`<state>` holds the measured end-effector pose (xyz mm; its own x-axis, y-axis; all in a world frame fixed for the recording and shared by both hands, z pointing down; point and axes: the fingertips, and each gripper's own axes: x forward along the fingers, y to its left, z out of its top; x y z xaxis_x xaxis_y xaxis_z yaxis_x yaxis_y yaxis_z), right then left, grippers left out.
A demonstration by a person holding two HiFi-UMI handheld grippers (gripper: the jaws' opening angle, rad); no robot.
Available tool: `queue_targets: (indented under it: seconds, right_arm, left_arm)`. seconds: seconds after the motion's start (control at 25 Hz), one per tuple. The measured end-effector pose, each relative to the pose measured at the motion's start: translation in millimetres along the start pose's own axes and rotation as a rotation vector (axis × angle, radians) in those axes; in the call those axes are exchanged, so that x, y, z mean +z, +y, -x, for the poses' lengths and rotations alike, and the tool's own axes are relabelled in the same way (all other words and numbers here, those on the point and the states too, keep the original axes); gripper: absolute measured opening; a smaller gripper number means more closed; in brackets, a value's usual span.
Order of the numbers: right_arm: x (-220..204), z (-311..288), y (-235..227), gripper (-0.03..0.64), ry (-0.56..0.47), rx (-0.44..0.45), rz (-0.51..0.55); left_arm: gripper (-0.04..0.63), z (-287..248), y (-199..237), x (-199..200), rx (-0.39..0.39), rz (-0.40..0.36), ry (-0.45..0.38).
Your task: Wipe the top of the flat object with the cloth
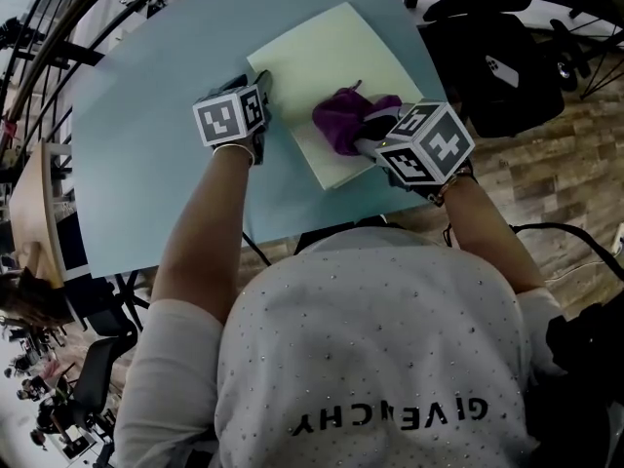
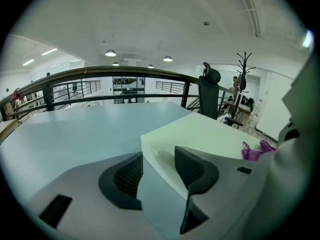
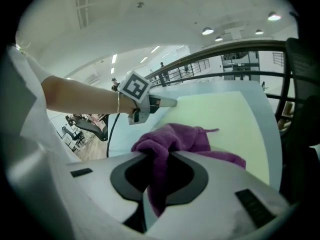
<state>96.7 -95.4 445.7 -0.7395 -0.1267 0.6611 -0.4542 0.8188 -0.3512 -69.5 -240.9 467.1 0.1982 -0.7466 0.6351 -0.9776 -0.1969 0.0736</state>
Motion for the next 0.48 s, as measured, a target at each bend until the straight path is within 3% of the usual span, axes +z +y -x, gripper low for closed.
queue_targets:
  seconds: [0.48]
  right_arm:
    - [-26, 62, -63, 0.048, -0.071, -0.113, -0.193]
  left_arm:
    - [0.207, 0, 0, -2, 0.003, 0.039, -0.005]
